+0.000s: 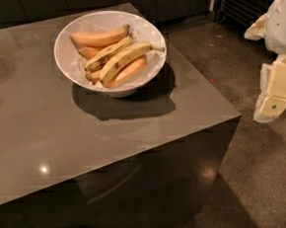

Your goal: Pick banana from white bowl

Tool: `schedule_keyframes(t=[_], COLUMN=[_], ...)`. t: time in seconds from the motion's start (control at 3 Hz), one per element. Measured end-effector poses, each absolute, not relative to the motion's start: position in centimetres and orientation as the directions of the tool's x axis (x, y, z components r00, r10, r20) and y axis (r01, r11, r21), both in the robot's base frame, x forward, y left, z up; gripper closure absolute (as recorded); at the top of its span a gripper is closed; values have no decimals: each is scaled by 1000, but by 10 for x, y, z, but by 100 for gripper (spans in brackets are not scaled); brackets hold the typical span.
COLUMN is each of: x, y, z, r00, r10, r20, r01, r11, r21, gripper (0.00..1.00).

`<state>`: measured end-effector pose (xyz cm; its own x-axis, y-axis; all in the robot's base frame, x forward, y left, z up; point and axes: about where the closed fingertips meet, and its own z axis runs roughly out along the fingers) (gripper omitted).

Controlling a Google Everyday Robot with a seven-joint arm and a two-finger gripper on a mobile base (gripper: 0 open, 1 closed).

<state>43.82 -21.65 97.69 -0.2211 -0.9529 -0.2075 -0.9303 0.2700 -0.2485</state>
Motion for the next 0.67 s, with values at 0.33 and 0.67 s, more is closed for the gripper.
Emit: schedule_keyframes(t=[0.33,0.67], x=[438,450], y=[-217,-205], z=[977,999], r00=[-221,-193], r10=[-953,-963], r20=[-207,-189], r01=[-930,-935], r11=[270,239], r21=[-248,-263], gripper=[0,0])
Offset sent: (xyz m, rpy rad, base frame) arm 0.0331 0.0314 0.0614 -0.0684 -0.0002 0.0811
